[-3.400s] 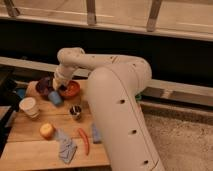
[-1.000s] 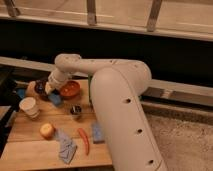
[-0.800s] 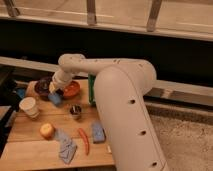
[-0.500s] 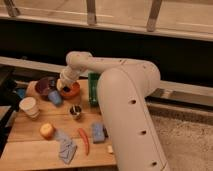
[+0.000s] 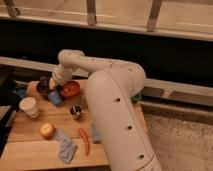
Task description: Wipe purple bowl with brush
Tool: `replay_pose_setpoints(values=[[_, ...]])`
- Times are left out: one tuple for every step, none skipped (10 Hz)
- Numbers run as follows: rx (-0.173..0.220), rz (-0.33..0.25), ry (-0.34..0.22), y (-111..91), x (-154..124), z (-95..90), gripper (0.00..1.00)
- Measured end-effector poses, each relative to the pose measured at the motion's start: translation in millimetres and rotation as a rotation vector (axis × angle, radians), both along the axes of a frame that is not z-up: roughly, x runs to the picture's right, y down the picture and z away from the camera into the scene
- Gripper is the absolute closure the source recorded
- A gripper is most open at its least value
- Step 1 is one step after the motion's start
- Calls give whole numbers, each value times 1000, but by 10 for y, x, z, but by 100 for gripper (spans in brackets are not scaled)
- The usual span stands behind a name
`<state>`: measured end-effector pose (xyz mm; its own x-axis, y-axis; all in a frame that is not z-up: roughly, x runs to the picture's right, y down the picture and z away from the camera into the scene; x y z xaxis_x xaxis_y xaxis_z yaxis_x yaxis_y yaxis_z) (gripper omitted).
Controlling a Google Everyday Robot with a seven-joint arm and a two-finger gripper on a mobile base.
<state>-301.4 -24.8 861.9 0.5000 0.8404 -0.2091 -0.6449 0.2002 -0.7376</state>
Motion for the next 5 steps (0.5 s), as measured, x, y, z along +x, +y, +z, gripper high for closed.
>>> replay_pose_setpoints(values=[[-2, -13, -8, 55, -32, -33, 100], [-6, -23, -13, 113, -49, -81, 100], [-17, -36, -14, 214, -57, -126, 100], [-32, -36, -6, 277, 13, -158, 100], [-48, -22, 6, 308, 146, -157, 100]])
